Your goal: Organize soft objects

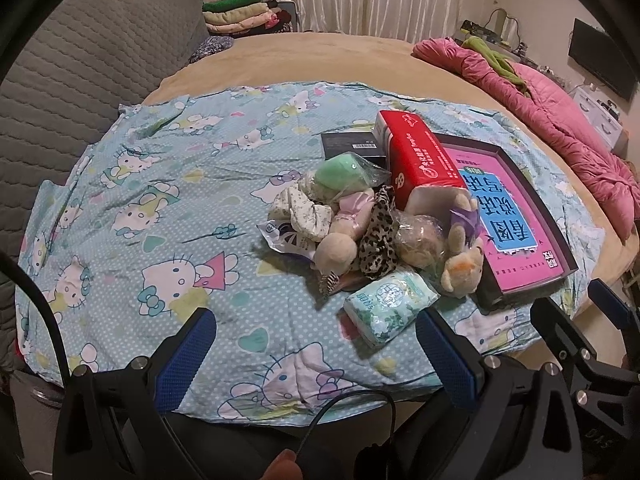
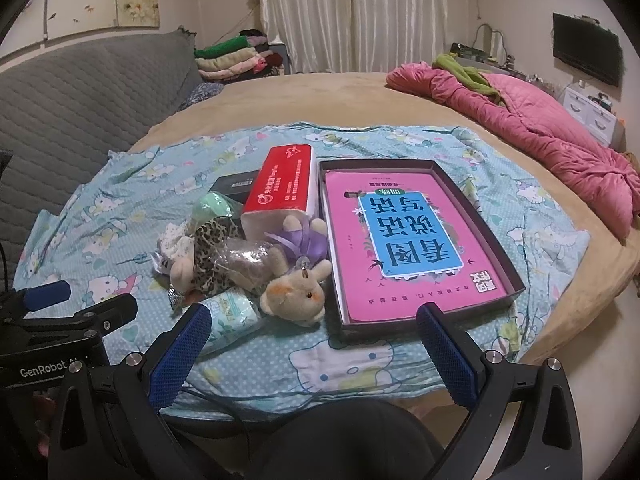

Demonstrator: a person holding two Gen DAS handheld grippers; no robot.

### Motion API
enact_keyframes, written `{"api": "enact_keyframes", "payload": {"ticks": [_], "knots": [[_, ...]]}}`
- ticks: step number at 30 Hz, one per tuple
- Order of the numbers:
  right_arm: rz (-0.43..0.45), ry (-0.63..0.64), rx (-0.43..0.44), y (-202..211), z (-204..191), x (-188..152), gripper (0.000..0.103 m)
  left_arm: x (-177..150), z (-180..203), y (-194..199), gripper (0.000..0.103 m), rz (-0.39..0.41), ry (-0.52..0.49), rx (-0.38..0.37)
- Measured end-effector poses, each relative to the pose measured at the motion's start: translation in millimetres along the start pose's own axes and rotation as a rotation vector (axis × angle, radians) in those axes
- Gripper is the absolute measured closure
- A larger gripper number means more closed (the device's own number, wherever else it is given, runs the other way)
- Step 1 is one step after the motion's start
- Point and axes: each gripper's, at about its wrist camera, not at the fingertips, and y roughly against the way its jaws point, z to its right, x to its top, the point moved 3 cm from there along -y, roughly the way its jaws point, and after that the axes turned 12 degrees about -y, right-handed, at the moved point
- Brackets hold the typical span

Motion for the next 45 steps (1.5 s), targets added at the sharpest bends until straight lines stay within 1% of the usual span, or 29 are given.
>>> {"api": "enact_keyframes", "payload": {"ticks": [18,21,27,32,35,37,39,41,43,45], "knots": [[-0.009,-0.009,0.0,-2,2,-1,0.001,1,-1,2,0.002,0.015,0.008,-0.01],[-0.013,-0.008,0.0,-4,2,-2,0.001,1,-5,1,0.002,0.021,0.024,-0.021],[-0.027,0.004,0.001,-9,-2,-4,0.001,-2,-18,-8,0.002,0.001,0.068,-0.035],[-0.038,0.002,0.002,-15,-2,-4,0.001,-8,-33,-22,0.002,-0.02,0.11,-0.06],[-0.046,-0.002,0.007,-22,-2,-3,0.001,-12,-40,-34,0.002,-0.036,0.126,-0.089],[-0.054,-0.005,0.006,-28,-2,-3,0.001,-12,-42,-42,0.005,-0.046,0.127,-0.101],[-0.065,-0.012,0.003,-34,-2,-2,0.001,-10,-42,-51,0.011,-0.049,0.117,-0.121],[-0.072,-0.018,0.0,-39,-1,-1,0.001,-8,-42,-57,0.014,-0.049,0.106,-0.148],[-0.076,-0.024,-0.002,-43,0,0,0.001,-6,-44,-63,0.014,-0.051,0.105,-0.164],[-0.081,-0.027,-0.004,-48,1,1,0.001,-4,-49,-69,0.014,-0.048,0.103,-0.155]]}}
